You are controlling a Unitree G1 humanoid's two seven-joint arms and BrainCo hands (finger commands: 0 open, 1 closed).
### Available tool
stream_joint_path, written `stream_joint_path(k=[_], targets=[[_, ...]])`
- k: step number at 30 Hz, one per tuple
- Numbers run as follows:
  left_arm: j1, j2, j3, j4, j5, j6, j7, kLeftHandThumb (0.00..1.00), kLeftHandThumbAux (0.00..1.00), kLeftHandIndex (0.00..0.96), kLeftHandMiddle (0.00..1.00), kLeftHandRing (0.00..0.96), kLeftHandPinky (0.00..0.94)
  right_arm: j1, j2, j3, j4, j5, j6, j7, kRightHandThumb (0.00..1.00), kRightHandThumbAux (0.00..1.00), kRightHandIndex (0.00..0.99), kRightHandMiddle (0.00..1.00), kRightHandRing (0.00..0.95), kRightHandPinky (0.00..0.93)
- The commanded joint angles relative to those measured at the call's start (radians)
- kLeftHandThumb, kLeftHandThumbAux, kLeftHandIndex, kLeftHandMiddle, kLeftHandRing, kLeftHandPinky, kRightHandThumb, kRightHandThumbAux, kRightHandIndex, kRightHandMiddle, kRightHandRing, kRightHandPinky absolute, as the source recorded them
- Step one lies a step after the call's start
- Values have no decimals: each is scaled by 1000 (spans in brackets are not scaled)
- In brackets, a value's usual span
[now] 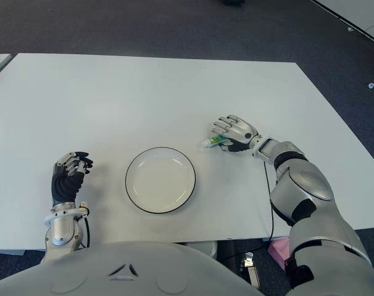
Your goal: Put the toothpaste on the table into the plate.
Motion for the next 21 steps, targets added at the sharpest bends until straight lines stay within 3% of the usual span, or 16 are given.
stream_joint_path(k=[1, 5, 9, 12, 13, 15, 16, 18, 21], targets=[[3, -5, 3, -8, 3, 18, 4, 706, 720, 432, 534, 535, 544, 80, 49, 26, 5, -18, -46, 45, 428, 194, 0, 0, 0, 0], [1, -2, 5, -3, -1, 8, 3, 707, 720, 432, 531, 534, 547, 73, 39, 45, -5, -25, -64, 5, 428, 228, 0, 0, 0, 26], [-1, 0, 6, -2, -2, 5, 2, 708, 719, 432, 530, 536, 552, 68, 37, 60, -6, -33, -63, -13, 485, 305, 7, 76, 126, 193], [-1, 1, 5, -2, -2, 7, 2, 708, 719, 433, 530, 536, 553, 67, 37, 62, -6, -31, -67, -18, 497, 320, 11, 100, 163, 232], [0, 1, 5, -5, -1, 9, 1, 708, 719, 432, 530, 537, 552, 65, 34, 58, -8, -25, -81, -25, 521, 333, 78, 155, 212, 279], [-1, 0, 3, -8, 3, 15, 2, 708, 719, 432, 529, 538, 549, 60, 29, 51, -11, -15, -107, -39, 603, 376, 321, 382, 429, 475], [-1, -1, 2, -11, 5, 18, 3, 708, 719, 432, 529, 538, 548, 54, 20, 41, -18, -2, -135, -44, 620, 386, 364, 425, 469, 511], [-1, -1, 0, -14, 8, 21, 4, 708, 720, 432, 527, 535, 543, 48, 10, 24, -23, 17, -168, -47, 681, 568, 407, 544, 573, 598], [-2, -3, -2, -16, 10, 26, 4, 707, 720, 432, 525, 532, 538, 54, 13, 10, -17, 30, -173, -39, 712, 654, 428, 632, 651, 681]])
